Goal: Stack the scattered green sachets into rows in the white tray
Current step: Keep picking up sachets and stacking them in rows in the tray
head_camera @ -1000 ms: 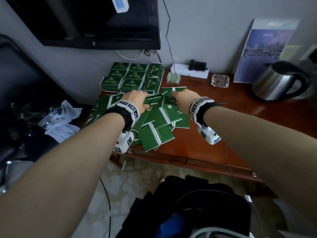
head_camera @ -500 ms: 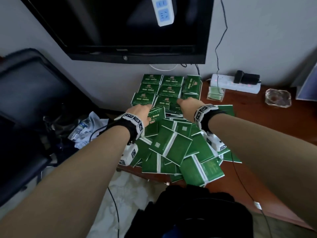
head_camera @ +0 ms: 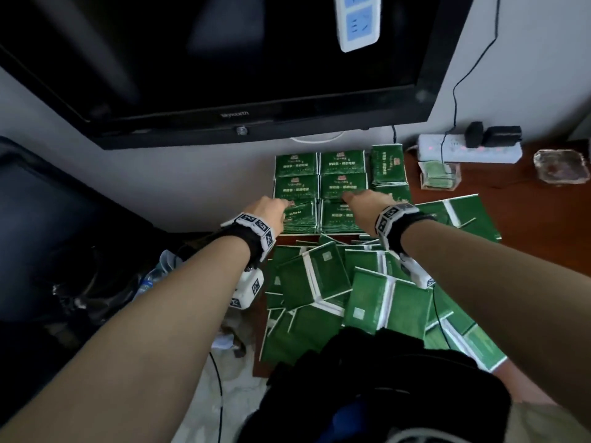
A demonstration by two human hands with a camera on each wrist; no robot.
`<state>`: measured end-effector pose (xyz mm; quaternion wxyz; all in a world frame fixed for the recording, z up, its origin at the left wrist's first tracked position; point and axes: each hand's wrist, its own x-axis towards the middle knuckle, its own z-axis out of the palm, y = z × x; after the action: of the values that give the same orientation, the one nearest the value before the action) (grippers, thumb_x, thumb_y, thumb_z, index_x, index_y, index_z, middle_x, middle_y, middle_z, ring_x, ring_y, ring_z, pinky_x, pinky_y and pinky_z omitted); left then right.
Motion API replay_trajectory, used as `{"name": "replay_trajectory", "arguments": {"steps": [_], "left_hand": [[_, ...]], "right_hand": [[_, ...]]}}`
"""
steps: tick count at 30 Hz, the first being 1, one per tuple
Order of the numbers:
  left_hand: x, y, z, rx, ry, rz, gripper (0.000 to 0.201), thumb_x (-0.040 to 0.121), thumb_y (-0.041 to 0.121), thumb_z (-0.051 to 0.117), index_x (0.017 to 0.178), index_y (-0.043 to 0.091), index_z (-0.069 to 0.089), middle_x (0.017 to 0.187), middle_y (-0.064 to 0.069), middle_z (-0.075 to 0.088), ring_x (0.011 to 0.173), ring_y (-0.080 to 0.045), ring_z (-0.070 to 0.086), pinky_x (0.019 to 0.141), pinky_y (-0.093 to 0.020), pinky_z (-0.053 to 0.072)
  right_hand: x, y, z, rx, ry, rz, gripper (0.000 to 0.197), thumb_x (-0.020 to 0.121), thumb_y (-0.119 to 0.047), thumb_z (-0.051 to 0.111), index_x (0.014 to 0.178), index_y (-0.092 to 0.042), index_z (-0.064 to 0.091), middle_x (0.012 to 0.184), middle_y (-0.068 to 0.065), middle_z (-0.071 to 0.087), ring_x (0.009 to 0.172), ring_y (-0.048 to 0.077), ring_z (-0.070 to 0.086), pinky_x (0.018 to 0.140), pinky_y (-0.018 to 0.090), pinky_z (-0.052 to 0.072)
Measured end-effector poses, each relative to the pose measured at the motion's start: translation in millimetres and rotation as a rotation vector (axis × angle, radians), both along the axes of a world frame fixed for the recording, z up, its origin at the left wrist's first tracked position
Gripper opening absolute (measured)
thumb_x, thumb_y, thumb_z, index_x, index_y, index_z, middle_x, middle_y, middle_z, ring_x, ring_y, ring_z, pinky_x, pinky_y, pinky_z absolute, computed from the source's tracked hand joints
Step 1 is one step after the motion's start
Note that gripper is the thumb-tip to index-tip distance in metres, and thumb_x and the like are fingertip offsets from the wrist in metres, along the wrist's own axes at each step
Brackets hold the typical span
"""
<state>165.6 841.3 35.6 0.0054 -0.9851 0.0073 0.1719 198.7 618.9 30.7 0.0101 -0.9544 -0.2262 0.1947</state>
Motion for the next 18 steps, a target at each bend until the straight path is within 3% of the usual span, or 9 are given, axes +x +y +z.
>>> {"name": "replay_trajectory", "arguments": {"steps": [4, 8, 10, 14, 17, 18], "left_hand": [[36, 20, -21, -0.077, -0.023, -0.012, 0.039, 0.098, 0.000, 0.048, 0.134, 0.011, 0.058, 0.103, -0.017, 0.068, 0.083, -0.030, 0.068, 0.076, -0.035, 0.056], [75, 26, -40, -0.165, -0.094, -0.028, 0.047, 0.098, -0.006, 0.043, 0.141, 0.011, 0.051, 0.104, -0.017, 0.067, 0.085, -0.029, 0.067, 0.085, -0.037, 0.056], [93, 26, -45, -0.171, -0.124, -0.047, 0.051, 0.096, -0.010, 0.043, 0.143, 0.009, 0.049, 0.105, -0.016, 0.067, 0.089, -0.029, 0.066, 0.087, -0.037, 0.056], [127, 29, -58, -0.173, -0.180, -0.093, 0.057, 0.092, -0.013, 0.046, 0.145, 0.009, 0.045, 0.137, -0.013, 0.058, 0.101, -0.029, 0.068, 0.089, -0.040, 0.056], [142, 31, -67, -0.134, -0.172, -0.113, 0.064, 0.091, -0.011, 0.047, 0.149, 0.014, 0.040, 0.149, -0.006, 0.047, 0.087, -0.025, 0.069, 0.082, -0.039, 0.059], [146, 31, -69, -0.119, -0.165, -0.124, 0.065, 0.091, -0.010, 0.047, 0.150, 0.015, 0.037, 0.151, -0.004, 0.044, 0.090, -0.024, 0.069, 0.083, -0.037, 0.058]], "right_hand": [[16, 14, -11, -0.008, -0.033, -0.028, 0.054, 0.092, 0.005, 0.045, 0.142, -0.014, 0.039, 0.130, 0.015, 0.056, 0.105, 0.033, 0.062, 0.074, 0.035, 0.050], [40, 20, -16, 0.008, -0.086, -0.056, 0.045, 0.098, -0.002, 0.043, 0.142, -0.012, 0.039, 0.132, 0.015, 0.056, 0.102, 0.031, 0.064, 0.075, 0.033, 0.054], [55, 22, -17, 0.022, -0.093, -0.095, 0.046, 0.098, -0.003, 0.043, 0.143, -0.011, 0.038, 0.139, 0.014, 0.052, 0.111, 0.033, 0.060, 0.083, 0.036, 0.054], [87, 28, -36, 0.007, -0.128, -0.084, 0.063, 0.093, 0.001, 0.050, 0.151, -0.008, 0.028, 0.154, 0.015, 0.036, 0.140, 0.034, 0.037, 0.114, 0.043, 0.033], [110, 30, -56, -0.013, -0.118, -0.076, 0.062, 0.097, -0.002, 0.042, 0.154, -0.008, 0.020, 0.161, 0.014, 0.023, 0.147, 0.032, 0.025, 0.121, 0.044, 0.022], [116, 31, -62, -0.021, -0.108, -0.079, 0.061, 0.097, -0.002, 0.039, 0.155, -0.007, 0.018, 0.161, 0.014, 0.021, 0.148, 0.031, 0.023, 0.121, 0.045, 0.021]]}}
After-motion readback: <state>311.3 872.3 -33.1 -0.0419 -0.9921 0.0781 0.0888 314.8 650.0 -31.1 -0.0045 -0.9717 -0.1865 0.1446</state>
